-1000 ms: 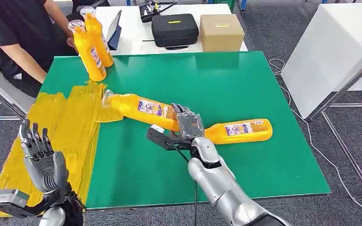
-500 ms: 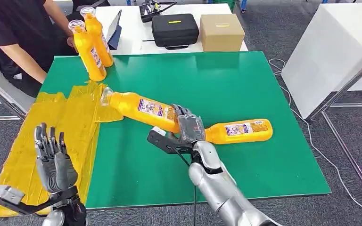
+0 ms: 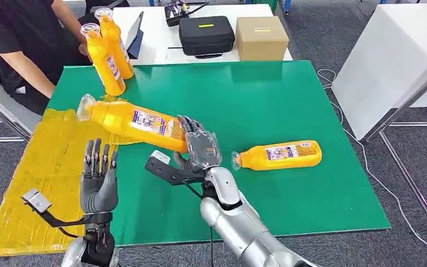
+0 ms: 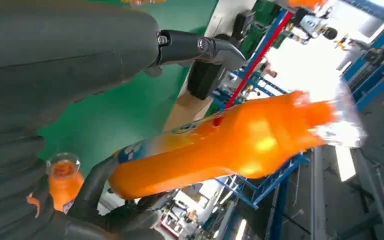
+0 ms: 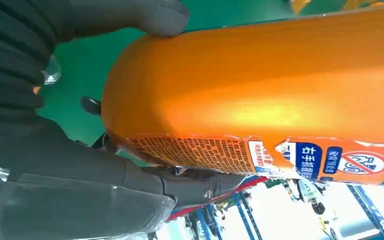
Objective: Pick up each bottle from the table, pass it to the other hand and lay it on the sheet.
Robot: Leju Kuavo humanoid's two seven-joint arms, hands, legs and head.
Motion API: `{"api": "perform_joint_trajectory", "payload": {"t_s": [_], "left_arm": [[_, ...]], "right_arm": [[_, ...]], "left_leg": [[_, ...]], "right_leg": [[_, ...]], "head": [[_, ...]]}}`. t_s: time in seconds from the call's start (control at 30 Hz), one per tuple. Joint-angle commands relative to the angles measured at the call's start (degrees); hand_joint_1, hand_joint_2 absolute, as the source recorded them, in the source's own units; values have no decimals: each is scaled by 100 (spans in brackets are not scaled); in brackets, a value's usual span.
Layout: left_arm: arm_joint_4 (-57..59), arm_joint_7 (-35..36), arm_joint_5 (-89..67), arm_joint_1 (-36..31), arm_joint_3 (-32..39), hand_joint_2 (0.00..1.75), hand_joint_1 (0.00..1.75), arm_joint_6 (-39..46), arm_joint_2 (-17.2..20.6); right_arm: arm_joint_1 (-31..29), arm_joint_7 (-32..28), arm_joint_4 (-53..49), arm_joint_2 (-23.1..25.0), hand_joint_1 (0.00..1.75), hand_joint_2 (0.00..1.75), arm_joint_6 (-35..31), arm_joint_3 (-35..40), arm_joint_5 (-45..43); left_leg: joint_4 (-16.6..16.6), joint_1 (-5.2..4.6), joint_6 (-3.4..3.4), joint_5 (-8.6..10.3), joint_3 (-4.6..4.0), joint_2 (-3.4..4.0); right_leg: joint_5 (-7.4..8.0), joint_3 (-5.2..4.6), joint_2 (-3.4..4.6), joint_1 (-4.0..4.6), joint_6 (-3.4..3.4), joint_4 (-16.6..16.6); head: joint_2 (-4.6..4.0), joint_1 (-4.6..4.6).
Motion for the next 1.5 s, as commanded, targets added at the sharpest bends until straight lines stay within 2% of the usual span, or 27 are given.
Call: {"api": "perform_joint_trajectory", "payload": {"t_s": [0.03, 0.57, 0.83, 0.93, 1.47, 1.5], "left_arm": [[907, 87, -7, -560, -82, 175, 0, -37, -105], [609, 230, -81, -572, -44, 175, 0, -84, -130], [552, 318, -57, -611, 105, 175, 0, -58, -147], [474, 321, -57, -544, 117, 175, 0, -71, -148], [170, 158, -174, -311, 252, 175, 0, 148, -106], [167, 153, -154, -295, 250, 175, 33, 164, -95]], "right_arm": [[-130, 102, -76, -91, 175, 175, 11, 276, 56], [183, 121, 548, 227, 175, 175, 338, 1009, 309], [338, 380, 926, 264, 175, 175, 508, 2125, 159], [424, 371, 929, 264, 175, 175, 537, 2311, 136], [514, 136, 1171, 257, 175, 175, 763, 2555, -12], [505, 98, 1211, 256, 175, 175, 748, 2561, -47]], "left_leg": [[-3, 0, -10, 0, 9, -11], [-4, 5, -13, -6, 14, 8], [-9, 3, -9, -3, 11, 7], [-9, 4, -10, -4, 13, 3], [-11, 7, -15, -7, 20, -4], [-10, 4, -10, -3, 10, -2]], "right_leg": [[-3, 15, -14, 0, 1, -6], [-4, 16, 2, 6, -1, -8], [-2, 13, 1, 3, -1, -10], [-3, 16, 1, 3, -2, -11], [-8, 26, -12, 6, -2, -17], [-5, 14, -8, 4, -1, -13]], "head": [[0, 0], [2, 0], [2, 0], [0, 0], [2, -2], [0, 0]]}}
